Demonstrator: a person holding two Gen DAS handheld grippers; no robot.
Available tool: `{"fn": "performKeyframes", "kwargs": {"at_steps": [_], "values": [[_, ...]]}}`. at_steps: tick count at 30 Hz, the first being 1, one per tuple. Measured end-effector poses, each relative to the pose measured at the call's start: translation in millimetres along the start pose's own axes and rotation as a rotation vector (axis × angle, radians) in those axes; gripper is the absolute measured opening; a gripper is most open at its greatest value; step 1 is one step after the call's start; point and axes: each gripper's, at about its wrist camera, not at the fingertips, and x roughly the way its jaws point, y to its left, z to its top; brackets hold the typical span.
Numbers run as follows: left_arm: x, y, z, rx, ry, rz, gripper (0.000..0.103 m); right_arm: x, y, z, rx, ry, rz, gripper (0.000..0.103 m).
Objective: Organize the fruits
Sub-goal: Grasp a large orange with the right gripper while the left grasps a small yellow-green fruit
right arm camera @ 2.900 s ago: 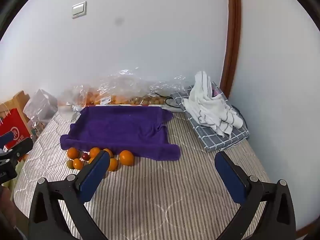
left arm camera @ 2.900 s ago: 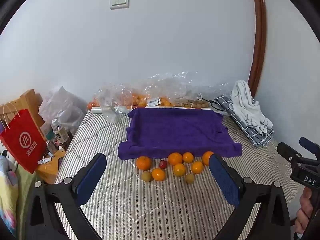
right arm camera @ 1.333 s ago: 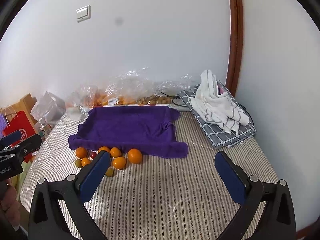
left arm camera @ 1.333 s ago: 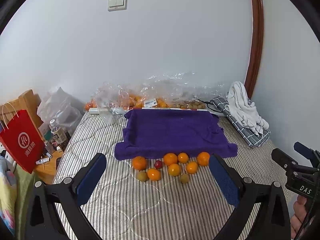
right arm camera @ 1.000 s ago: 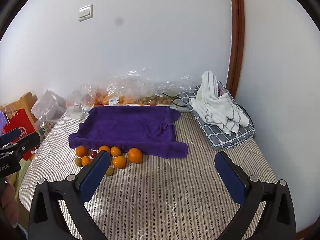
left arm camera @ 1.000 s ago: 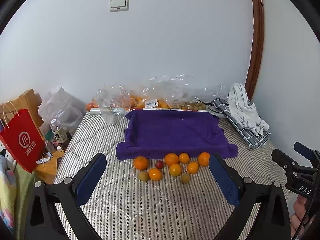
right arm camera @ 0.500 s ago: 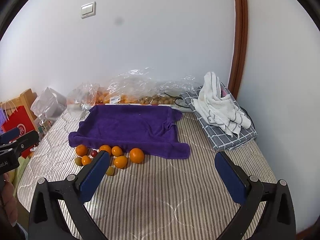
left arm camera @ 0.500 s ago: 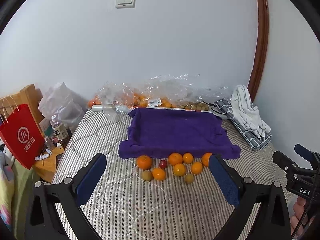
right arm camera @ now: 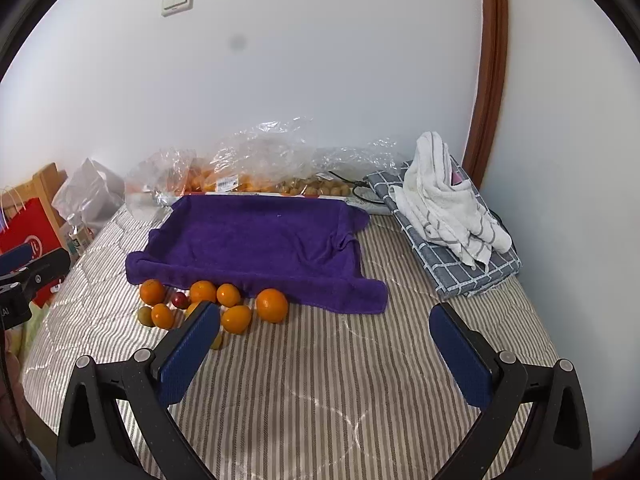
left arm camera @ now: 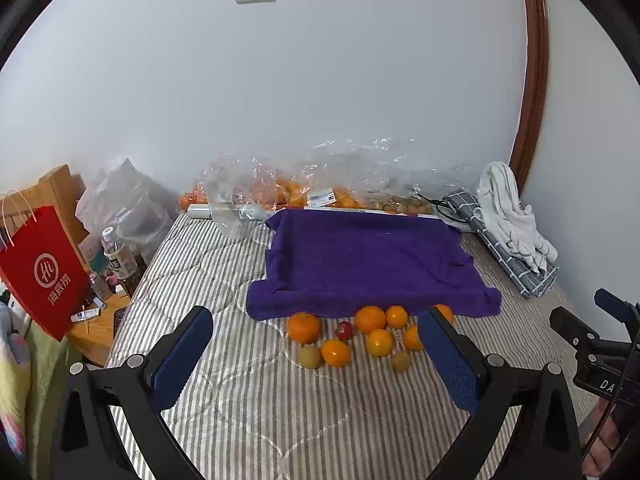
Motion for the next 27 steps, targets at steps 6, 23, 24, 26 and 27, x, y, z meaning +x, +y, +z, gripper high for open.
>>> {"fn": "performKeyframes", "kwargs": {"at_steps": [6, 23, 24, 26, 27], "values": [[17, 7, 2, -0.004, 0.013, 0.012, 0.103, 19, 5, 1, -0.023, 0.012, -0.008, 0.103], [91, 36, -15, -0.023, 0.109, 0.033, 0.088, 124, 4, -23, -0.013, 0.163, 0.085, 0.081], [97, 37, -17, -0.023, 0.123, 0.019, 0.086, 132, 6, -24, -0.015, 0.185, 0.101, 0.076], [103, 39, -20, -0.019, 0.13, 0.019, 0.085, 144, 11, -27, -0.02, 0.218, 0.135, 0.07], [106, 40, -22, -0.012, 0.13, 0.02, 0.085, 149, 14, -27, -0.02, 0.217, 0.149, 0.069]]}}
